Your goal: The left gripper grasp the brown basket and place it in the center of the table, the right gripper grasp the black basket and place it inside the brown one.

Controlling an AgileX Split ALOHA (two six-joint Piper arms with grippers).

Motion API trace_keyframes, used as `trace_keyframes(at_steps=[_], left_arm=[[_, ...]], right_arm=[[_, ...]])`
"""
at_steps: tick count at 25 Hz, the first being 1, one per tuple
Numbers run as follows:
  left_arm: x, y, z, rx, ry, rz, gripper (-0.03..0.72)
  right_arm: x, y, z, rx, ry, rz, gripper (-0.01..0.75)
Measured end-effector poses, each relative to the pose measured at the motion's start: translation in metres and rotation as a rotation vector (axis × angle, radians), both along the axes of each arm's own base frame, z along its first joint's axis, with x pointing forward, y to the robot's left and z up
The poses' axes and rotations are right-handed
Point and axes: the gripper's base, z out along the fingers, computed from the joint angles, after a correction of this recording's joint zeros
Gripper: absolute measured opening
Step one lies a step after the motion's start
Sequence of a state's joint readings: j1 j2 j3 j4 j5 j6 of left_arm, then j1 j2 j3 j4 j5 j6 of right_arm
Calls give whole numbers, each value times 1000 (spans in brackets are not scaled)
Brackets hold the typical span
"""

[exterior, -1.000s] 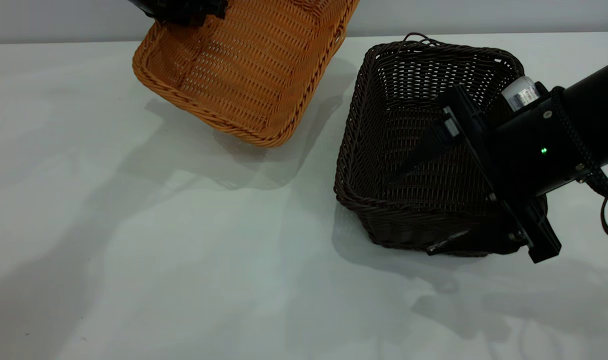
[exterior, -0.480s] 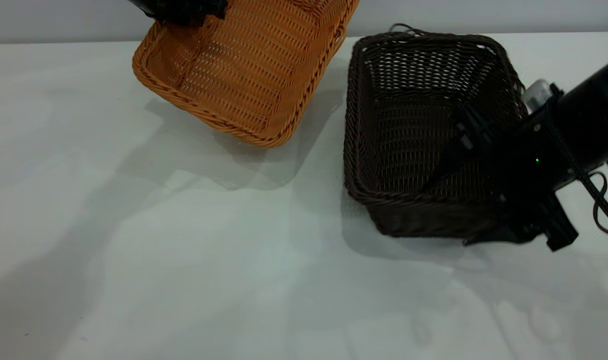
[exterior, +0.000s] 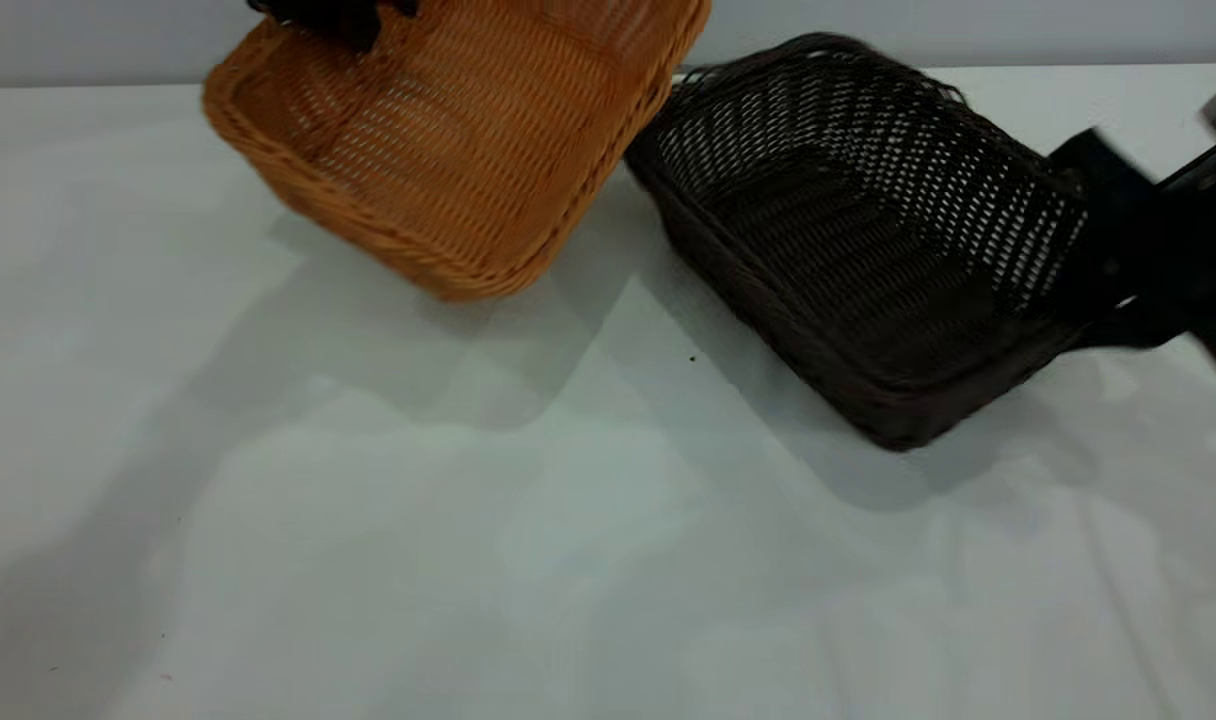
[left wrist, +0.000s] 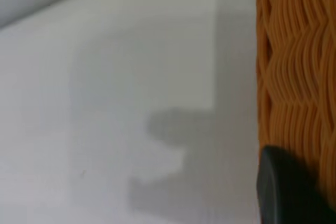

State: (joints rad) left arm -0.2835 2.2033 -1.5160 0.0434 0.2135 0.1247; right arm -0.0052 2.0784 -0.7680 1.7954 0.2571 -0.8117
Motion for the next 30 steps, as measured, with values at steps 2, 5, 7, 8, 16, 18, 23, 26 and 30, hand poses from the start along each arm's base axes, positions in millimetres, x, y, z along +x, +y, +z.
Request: trace_keyframes(at_steps=[2,5,7,8,16,18,23,26,30], left_arm=[[-5,2,3,33,45,-26,90],[-13,2,2,91,127,-90,89],[-22,-2,-2,141,205,-180,89],[-26,-5,-3,168,232,-244,89],[-50,-58,-18,179,222,-806,89],[-55,-71,-28,149,211,-865,91],[-62,-93,-46,134,156,-996,148],[-64,-98,-48,132,151,-1021,258],[-62,-101,-47,110,132,-968,433]], right_arm=[[9,-17,4,-16,-47,25,85],[24,-47,13,-25,-141,62,85],[34,-66,22,-8,-201,58,85],[38,-75,27,5,-233,63,85],[53,-113,55,76,-331,236,85],[52,-112,56,92,-326,269,85],[51,-108,56,118,-324,313,85],[52,-107,57,125,-326,319,85],[52,-107,57,124,-328,320,85]])
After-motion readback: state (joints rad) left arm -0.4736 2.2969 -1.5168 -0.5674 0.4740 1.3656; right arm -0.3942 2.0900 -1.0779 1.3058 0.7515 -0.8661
